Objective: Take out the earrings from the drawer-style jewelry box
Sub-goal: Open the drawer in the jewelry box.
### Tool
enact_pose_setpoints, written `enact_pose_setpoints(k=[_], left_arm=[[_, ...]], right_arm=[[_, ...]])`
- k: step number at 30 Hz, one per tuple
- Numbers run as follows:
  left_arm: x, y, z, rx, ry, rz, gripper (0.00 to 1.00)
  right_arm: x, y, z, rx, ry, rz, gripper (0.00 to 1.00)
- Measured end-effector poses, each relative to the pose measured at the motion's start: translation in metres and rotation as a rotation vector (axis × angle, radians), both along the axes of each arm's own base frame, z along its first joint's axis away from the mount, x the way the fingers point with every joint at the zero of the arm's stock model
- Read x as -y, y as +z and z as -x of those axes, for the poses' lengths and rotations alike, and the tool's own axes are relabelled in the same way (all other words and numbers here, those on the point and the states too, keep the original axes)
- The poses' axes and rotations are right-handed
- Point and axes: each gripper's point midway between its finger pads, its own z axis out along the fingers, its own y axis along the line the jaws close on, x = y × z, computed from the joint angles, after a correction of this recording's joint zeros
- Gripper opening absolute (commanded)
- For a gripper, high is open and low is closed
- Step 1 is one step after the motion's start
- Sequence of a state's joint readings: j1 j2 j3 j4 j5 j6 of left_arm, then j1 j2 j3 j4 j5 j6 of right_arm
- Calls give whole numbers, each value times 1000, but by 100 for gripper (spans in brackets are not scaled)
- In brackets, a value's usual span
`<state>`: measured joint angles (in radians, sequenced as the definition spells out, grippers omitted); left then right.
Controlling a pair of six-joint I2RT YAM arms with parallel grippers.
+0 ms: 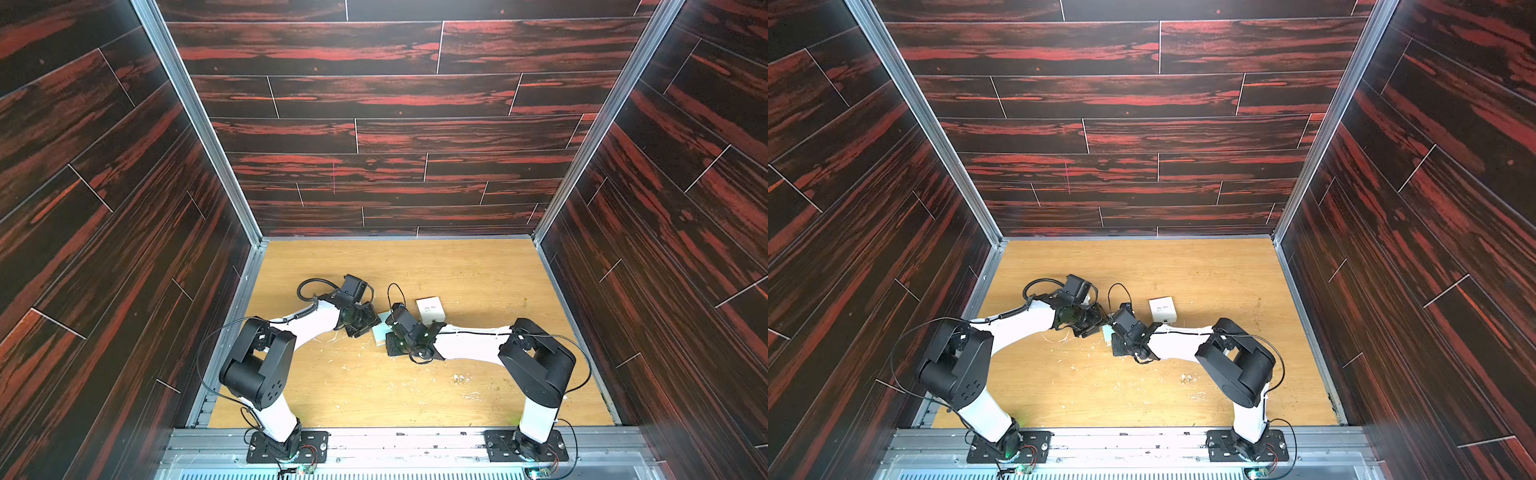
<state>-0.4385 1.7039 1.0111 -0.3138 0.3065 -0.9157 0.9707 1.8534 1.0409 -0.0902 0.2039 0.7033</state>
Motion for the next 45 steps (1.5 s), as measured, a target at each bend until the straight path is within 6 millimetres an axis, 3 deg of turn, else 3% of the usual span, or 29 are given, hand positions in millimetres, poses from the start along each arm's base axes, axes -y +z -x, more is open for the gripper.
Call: enact_pose_setpoints(k=[12,29,45], left_arm=[[-2,-12,4,-25,-10,-17,48],[-5,-15,0,-25,57,-12,47],[-8,-15,-4,-9,169,4,44]], right_arm=[[-3,-1,-7,30,-14,-9,26],[-9,-8,-7,25,13,-14,2],[2,-10,30,-94,59,-87,0]])
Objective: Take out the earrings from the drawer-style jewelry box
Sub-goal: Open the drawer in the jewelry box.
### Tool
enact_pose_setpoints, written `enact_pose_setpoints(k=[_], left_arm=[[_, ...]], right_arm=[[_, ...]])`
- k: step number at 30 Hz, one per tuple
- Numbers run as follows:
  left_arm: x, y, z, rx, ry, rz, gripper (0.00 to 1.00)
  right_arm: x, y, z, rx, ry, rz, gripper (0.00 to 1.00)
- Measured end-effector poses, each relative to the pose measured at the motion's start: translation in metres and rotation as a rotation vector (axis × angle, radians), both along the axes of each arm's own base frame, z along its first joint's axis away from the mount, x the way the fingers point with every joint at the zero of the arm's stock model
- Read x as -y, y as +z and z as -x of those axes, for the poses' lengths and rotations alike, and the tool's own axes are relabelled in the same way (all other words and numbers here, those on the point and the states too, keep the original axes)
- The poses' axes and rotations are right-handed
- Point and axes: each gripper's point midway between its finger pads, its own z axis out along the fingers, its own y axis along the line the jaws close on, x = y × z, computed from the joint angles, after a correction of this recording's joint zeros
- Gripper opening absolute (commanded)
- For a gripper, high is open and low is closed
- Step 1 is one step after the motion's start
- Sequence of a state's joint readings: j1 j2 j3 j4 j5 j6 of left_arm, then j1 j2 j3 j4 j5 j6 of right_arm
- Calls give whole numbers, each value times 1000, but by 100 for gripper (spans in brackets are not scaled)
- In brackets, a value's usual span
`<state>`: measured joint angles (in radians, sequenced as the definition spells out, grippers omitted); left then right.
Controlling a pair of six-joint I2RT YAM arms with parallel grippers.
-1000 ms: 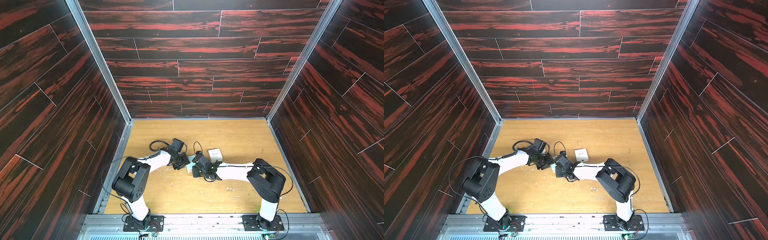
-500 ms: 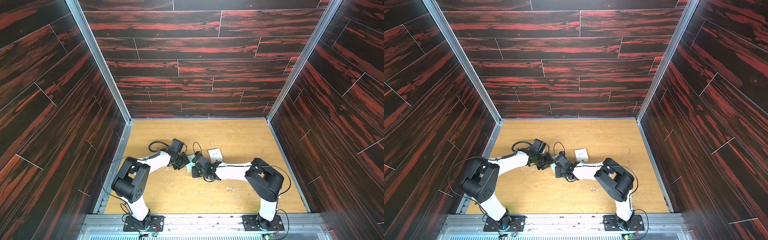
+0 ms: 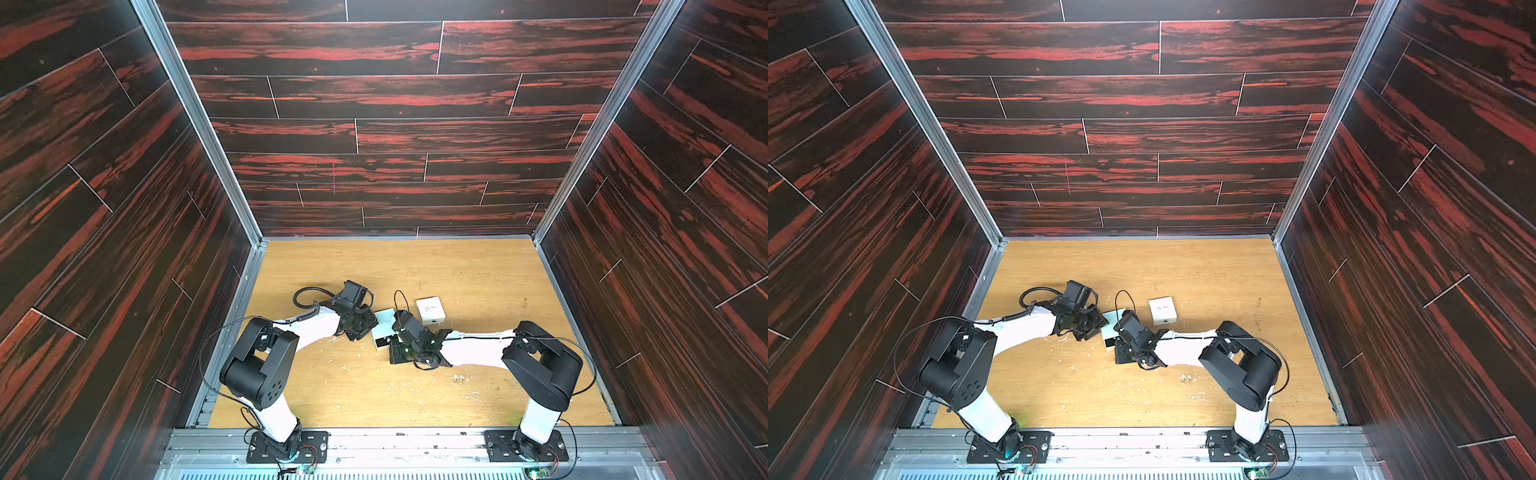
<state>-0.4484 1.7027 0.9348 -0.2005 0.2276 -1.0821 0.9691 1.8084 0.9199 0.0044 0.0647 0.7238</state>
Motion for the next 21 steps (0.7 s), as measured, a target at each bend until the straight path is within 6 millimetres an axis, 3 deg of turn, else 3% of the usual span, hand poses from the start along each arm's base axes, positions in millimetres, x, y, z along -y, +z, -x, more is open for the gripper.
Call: enact_pose_setpoints(k=[8,21], left_arm=[[0,0,-1,2,11,-5,44],[0,0,-1,4,11,-8,44]], right_arm=[[4,-1,16,-56,-7,-4,0],[5,-1,23,-83,-28,2,0]])
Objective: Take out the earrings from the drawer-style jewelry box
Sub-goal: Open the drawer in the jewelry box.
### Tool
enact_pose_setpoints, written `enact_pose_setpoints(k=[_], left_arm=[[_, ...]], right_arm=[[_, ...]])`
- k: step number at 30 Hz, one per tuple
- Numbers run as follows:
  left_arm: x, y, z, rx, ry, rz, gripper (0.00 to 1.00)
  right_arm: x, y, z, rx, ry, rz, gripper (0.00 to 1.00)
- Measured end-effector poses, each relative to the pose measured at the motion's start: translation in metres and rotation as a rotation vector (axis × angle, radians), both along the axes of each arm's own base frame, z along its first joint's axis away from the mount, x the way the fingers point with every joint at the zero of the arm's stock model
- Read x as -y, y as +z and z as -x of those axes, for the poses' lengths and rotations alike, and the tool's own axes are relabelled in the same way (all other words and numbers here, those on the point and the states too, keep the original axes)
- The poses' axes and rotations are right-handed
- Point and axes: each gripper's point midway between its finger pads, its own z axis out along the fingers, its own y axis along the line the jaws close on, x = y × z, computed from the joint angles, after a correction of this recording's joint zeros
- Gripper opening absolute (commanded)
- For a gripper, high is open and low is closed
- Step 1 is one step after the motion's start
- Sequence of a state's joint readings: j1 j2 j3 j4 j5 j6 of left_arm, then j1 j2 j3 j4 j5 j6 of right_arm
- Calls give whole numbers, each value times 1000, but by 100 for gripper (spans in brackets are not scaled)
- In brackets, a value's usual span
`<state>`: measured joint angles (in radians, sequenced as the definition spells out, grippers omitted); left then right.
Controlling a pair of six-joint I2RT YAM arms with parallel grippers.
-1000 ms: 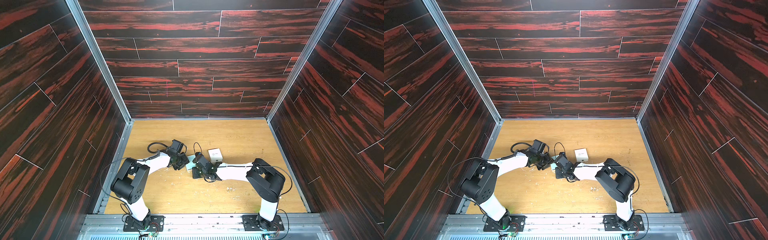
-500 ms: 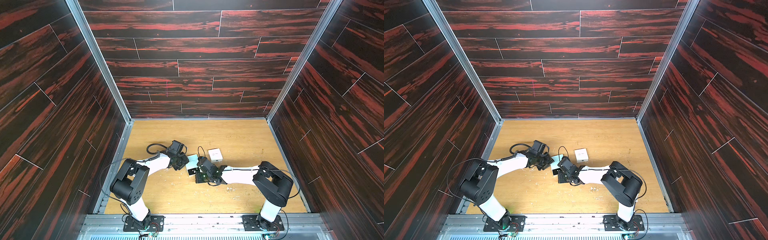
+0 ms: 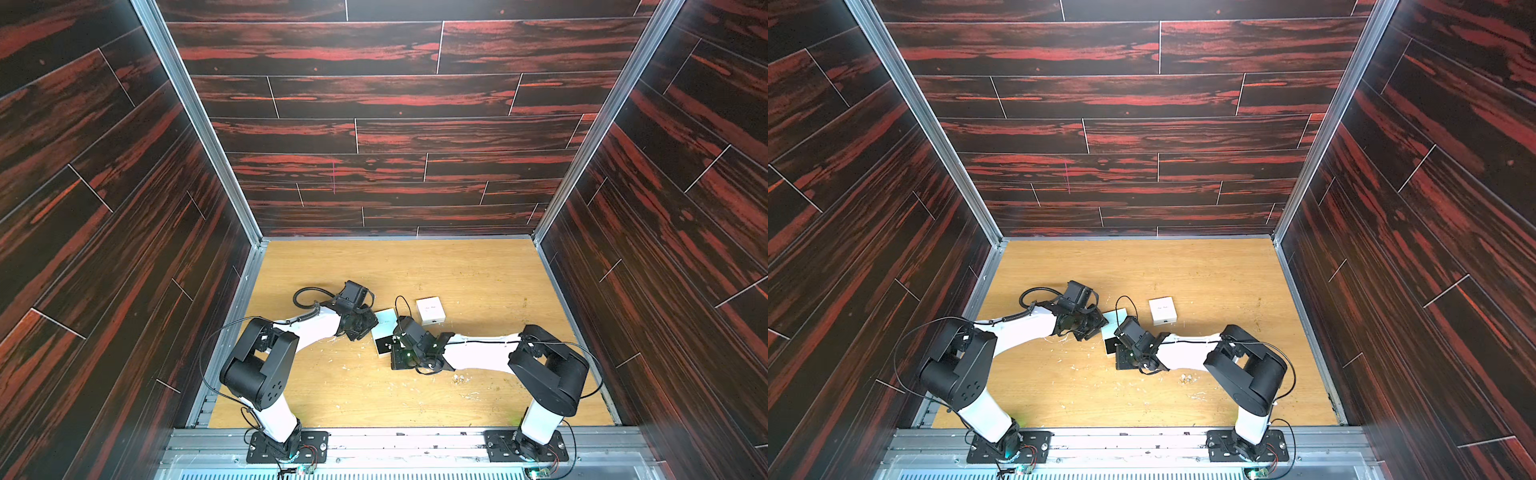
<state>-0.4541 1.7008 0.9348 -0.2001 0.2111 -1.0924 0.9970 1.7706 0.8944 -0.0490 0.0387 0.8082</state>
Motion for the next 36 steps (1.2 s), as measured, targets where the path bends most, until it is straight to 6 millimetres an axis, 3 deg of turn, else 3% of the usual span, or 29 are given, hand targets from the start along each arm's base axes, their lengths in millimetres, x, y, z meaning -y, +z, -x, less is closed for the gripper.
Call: enact_pose_setpoints(k=[16,23,27,30,36], left_arm=[[0,0,0,3,-3,-2,44],[0,0,0,5,-8,-5,44],[0,0,0,9,-16,-9,44],[0,0,0,14,-22,-14,44],[-1,1,0,21,-35,-23,44]], right_arm=[[4,0,10,-22,4,21,1],[5,4,15,-42,13,48,36],[20,10,26,-81,20,117,44],[28,29,30,-95,20,150,41],[16,99,9,14,15,117,34]])
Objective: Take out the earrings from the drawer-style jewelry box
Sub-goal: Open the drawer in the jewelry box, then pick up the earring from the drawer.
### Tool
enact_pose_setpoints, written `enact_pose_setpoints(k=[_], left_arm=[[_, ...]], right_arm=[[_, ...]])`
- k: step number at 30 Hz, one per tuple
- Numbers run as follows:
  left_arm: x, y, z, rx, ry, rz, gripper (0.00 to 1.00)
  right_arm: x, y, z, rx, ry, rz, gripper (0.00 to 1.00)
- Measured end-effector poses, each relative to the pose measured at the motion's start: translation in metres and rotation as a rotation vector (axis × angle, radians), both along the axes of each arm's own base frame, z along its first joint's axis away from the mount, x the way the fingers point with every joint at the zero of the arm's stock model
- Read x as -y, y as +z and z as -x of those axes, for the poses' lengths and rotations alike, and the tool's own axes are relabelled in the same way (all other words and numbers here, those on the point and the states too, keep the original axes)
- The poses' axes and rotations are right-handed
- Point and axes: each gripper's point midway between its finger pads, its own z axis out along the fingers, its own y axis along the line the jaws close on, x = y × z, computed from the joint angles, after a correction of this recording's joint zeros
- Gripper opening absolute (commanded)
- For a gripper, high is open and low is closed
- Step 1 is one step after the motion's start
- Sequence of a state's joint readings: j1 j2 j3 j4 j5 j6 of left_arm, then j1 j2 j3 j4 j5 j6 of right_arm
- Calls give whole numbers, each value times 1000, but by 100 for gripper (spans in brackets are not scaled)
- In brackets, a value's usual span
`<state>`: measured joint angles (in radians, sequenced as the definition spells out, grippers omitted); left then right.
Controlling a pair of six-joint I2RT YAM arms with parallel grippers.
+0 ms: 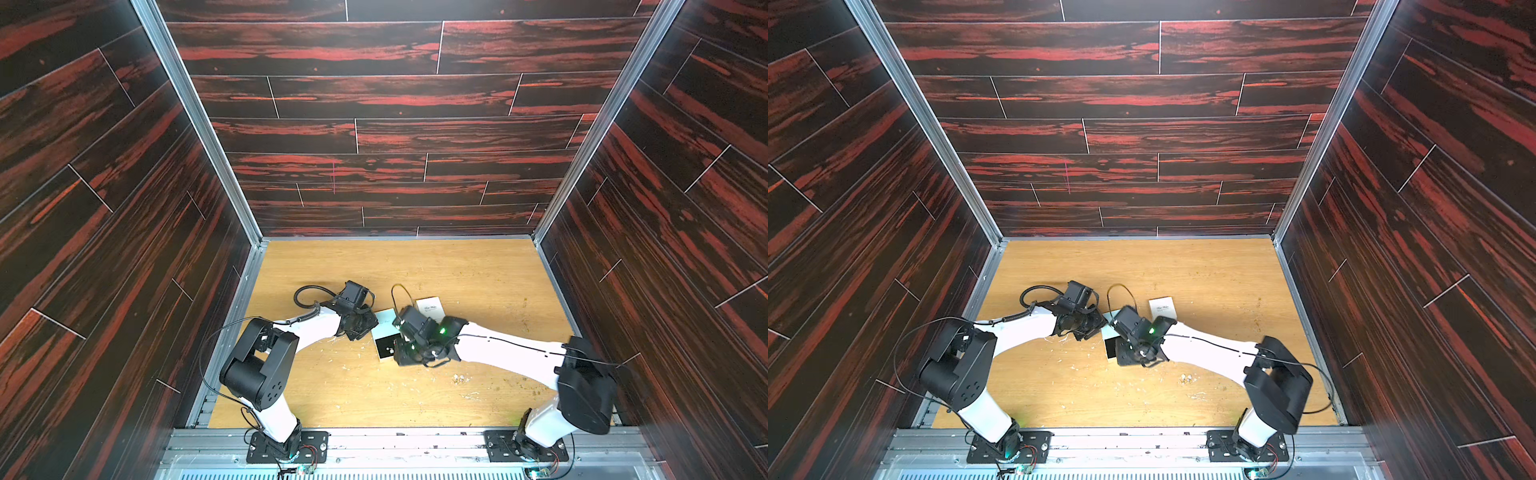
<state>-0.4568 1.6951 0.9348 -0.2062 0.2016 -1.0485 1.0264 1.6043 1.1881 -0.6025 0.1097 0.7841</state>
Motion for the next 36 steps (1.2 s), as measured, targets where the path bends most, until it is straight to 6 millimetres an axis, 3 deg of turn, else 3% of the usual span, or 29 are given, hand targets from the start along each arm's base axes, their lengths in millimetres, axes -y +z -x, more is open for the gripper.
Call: enact_pose_setpoints(k=[3,5,12,18,36], left_arm=[[-2,0,2,-3,-2,-7,44],[-2,0,2,-3,-2,-8,44],[-2,0,3,-4,-2,-6,44],[-2,0,3,-4,-3,-6,44],[-2,0,3,-4,-3,-5,44]], right_arm=[[-11,19,-17,53,5,8,29],[-16,18,-26,67,5,30,28],[-14,-23,-46,10,-2,161,22],[-6,-46,-47,-37,-4,220,21],[-2,-76,-49,-97,2,261,21]])
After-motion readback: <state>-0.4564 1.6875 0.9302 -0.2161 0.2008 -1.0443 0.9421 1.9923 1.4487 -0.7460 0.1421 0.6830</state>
